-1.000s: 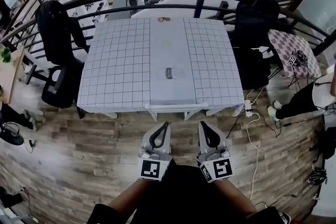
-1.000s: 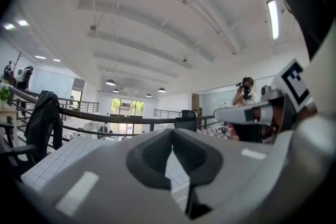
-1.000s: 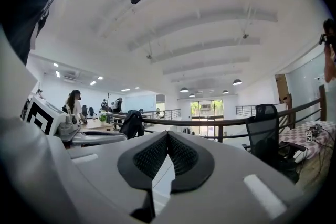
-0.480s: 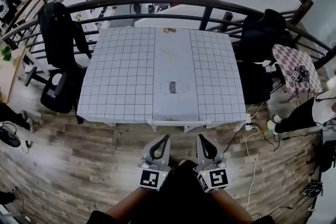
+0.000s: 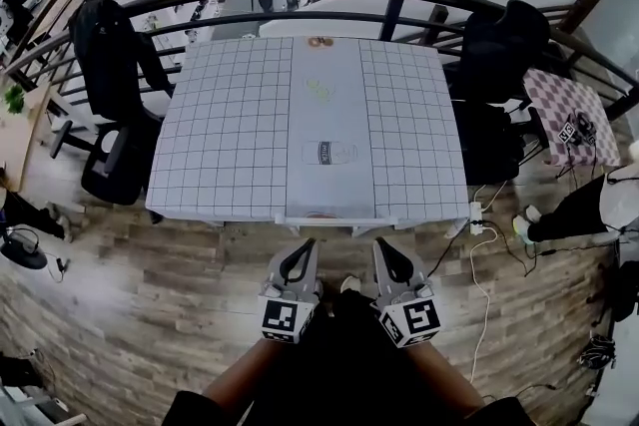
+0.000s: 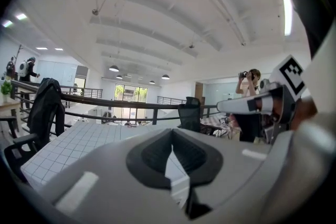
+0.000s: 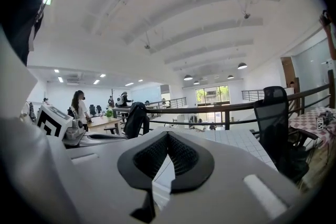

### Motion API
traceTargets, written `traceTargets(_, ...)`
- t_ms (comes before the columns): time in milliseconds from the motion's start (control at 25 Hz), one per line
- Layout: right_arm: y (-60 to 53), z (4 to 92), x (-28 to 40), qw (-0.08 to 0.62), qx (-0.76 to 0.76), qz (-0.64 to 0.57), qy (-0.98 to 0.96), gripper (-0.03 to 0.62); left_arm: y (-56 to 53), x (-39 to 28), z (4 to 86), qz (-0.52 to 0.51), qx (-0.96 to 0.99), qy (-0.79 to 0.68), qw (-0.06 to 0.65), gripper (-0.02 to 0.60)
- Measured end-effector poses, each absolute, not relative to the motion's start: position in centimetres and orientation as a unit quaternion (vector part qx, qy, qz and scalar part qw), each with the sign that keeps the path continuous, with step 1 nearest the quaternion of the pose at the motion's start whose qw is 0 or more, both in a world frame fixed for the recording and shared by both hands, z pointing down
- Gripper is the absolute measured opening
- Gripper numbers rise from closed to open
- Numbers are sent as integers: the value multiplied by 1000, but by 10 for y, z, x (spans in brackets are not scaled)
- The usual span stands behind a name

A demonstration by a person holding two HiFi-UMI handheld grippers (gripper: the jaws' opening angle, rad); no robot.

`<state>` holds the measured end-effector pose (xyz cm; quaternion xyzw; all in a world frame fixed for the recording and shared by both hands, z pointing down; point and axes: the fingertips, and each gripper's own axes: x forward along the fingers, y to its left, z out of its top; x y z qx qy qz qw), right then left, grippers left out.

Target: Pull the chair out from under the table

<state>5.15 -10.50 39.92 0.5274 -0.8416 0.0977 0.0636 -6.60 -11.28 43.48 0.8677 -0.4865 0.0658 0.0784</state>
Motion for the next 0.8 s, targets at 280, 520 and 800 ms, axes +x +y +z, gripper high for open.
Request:
traceTargets(280,-121,431,66,108,511,128,-843,-5,-143,-62,454,105,866,-483,76,9)
traceTargets(520,-137,456,64,154,473,121,-859,-5,-150,-49,485,171,876,-451,26,9)
traceTargets(800,-155,490,70,214,455,77,-861,-4,-156,-48,527,229,882,-410,31,9)
